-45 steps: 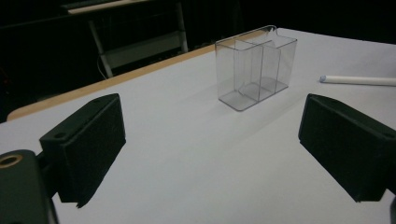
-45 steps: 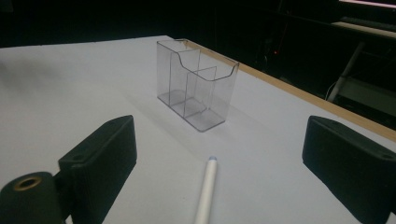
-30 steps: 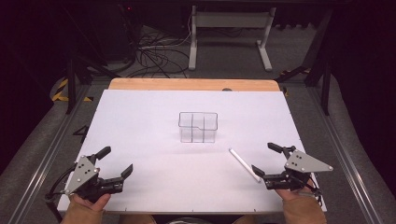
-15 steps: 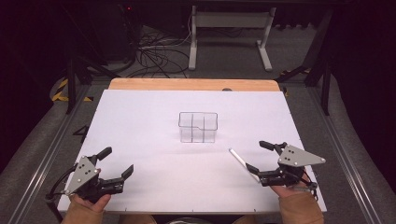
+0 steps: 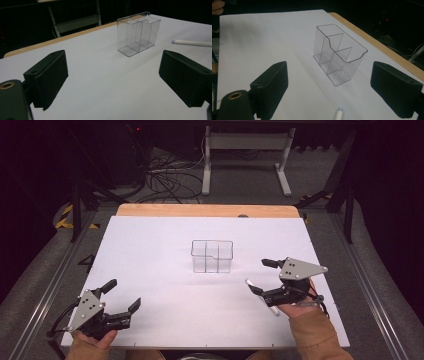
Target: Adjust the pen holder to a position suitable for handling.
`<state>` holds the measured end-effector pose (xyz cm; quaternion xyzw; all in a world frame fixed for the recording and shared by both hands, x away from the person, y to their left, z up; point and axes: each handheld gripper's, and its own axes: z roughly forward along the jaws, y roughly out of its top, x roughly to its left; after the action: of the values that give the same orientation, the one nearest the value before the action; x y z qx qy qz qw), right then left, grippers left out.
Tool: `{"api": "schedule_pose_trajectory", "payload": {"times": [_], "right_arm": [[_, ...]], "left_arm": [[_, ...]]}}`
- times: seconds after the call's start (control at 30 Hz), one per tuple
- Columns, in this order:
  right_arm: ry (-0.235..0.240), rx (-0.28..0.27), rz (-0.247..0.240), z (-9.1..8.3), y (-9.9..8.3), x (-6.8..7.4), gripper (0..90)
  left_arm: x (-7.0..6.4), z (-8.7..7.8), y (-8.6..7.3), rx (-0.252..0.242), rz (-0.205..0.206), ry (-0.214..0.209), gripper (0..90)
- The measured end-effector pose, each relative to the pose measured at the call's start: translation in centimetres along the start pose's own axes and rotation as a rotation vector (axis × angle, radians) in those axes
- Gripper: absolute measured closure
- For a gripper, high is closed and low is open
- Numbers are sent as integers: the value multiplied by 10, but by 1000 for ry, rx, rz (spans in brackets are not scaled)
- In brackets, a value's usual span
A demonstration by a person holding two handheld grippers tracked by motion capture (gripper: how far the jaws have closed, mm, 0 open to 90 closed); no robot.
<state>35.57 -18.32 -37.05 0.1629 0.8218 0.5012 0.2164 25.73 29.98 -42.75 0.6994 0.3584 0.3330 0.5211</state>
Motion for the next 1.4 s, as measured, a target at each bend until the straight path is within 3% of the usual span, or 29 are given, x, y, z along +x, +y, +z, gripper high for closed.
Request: {"api": "schedule_pose_trajectory", "payload": {"times": [0.27,0.7,1.03,1.4], "right_arm": [[21,37,-34,19,13,-8,149],[31,49,-84,25,23,-10,156],[107,112,-68,40,35,-16,245],[109,166,-155,64,46,-16,285]], "left_arm": [[0,0,0,1,2,3,93],[0,-4,-2,7,-1,18,93],[1,-6,-3,7,-4,27,94],[2,-6,-4,4,-6,27,94]]}}
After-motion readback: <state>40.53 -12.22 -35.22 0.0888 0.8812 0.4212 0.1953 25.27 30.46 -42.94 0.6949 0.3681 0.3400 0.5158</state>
